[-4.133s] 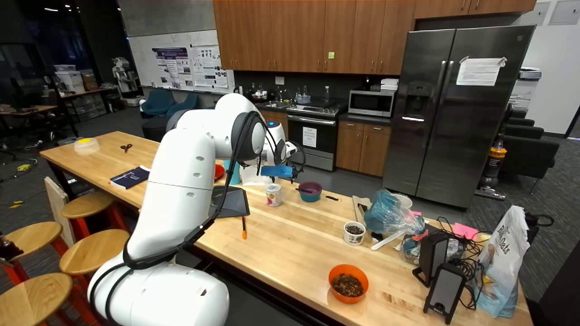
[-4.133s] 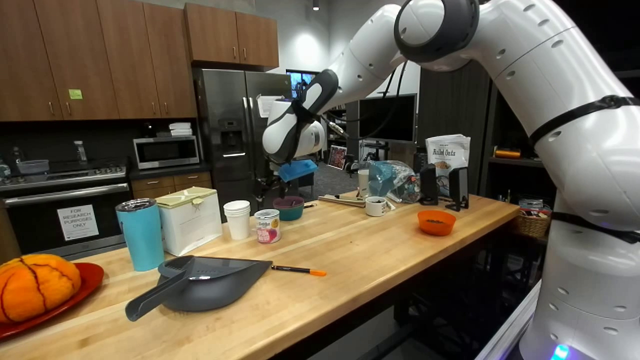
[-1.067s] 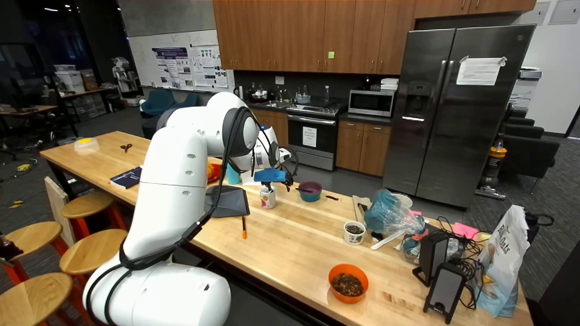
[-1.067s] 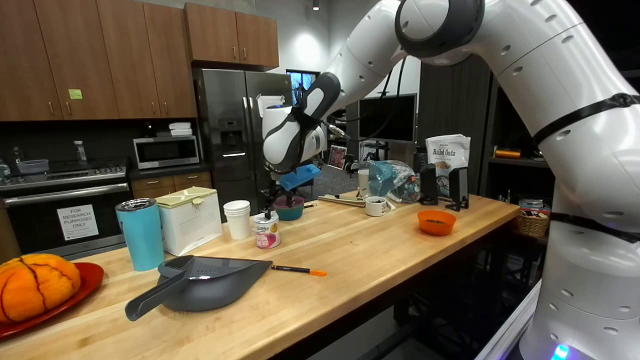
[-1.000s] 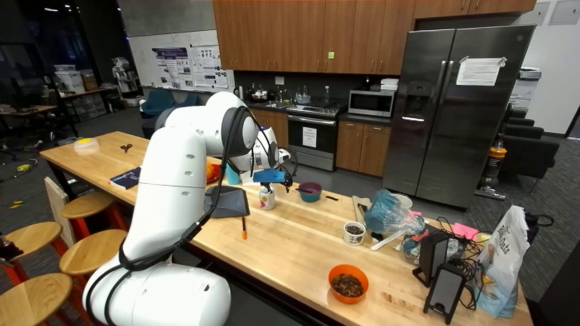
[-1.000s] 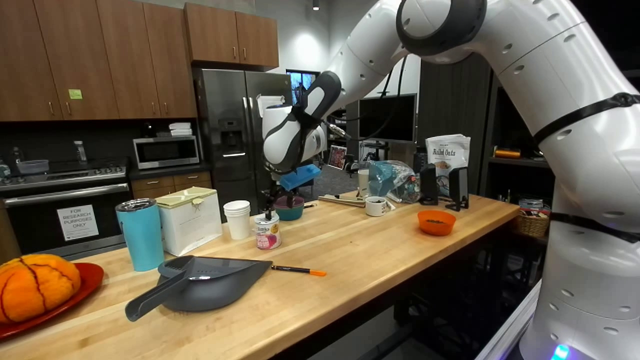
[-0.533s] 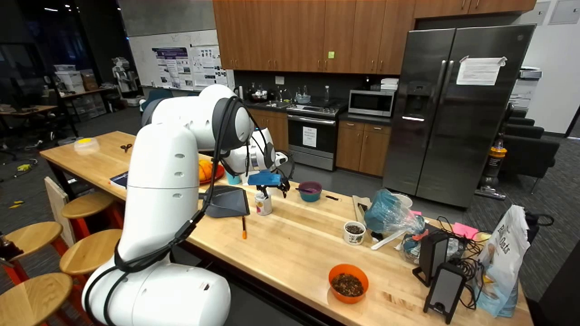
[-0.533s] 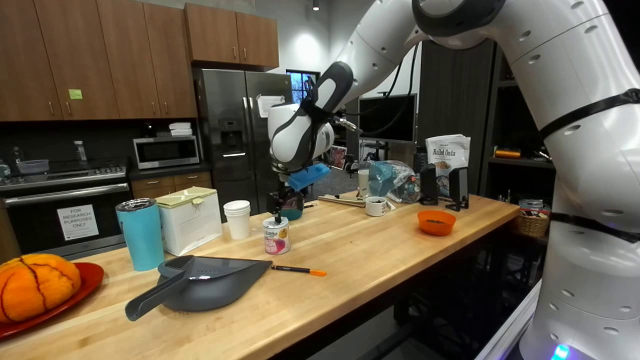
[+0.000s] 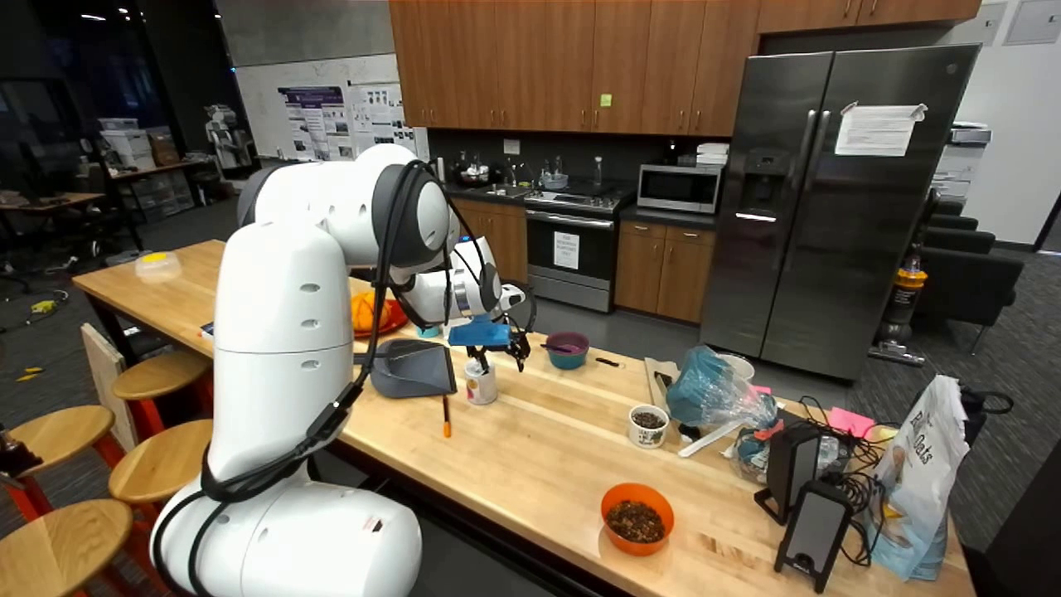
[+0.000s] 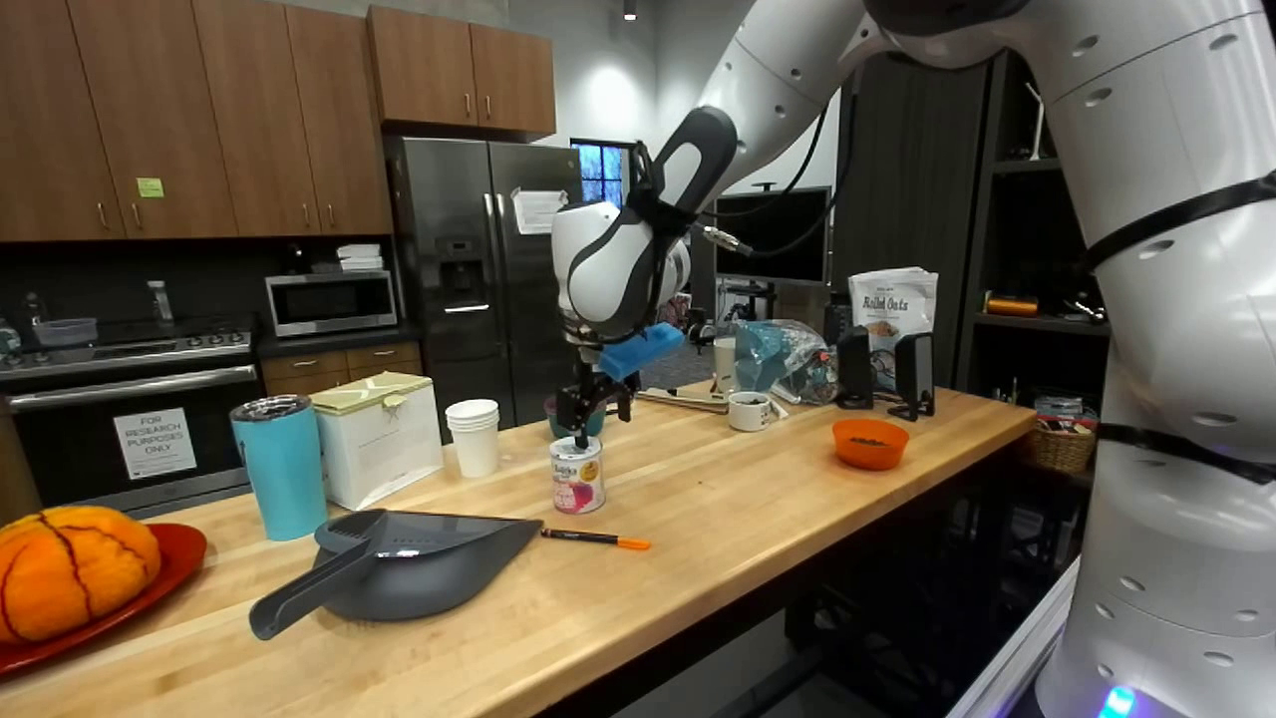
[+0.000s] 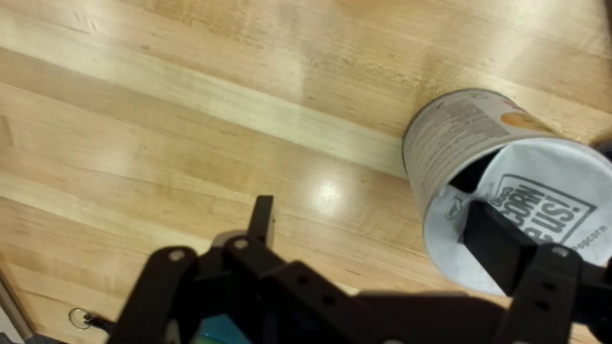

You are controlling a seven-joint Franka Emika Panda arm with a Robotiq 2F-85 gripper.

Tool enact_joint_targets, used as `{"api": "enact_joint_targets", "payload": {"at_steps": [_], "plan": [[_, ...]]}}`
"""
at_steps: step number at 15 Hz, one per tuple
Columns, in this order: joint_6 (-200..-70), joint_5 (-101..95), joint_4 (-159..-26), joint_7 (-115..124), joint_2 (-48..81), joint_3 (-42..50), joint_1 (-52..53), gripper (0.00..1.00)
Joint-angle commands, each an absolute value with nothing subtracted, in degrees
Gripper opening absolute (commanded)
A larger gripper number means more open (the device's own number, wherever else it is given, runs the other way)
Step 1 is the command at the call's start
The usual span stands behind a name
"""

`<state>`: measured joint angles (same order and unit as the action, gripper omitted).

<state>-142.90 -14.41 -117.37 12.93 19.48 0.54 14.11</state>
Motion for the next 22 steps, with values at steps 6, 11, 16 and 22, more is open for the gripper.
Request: {"api": "enact_joint_targets", "payload": {"at_steps": [6,11,16,22], "plan": [[-144.33,-20.57,-124.83,17.59,10.27,0.47,14.11,1.00],[-145.31,-22.43,-123.12,18.25,8.60,-0.34,12.40,1.00],[-151.11,-14.61,-117.06,11.46,13.31,-2.04,9.24,1.00],[-152.60,-0.98,-106.69,-1.52,22.50,-5.91,5.41,1.00]]}}
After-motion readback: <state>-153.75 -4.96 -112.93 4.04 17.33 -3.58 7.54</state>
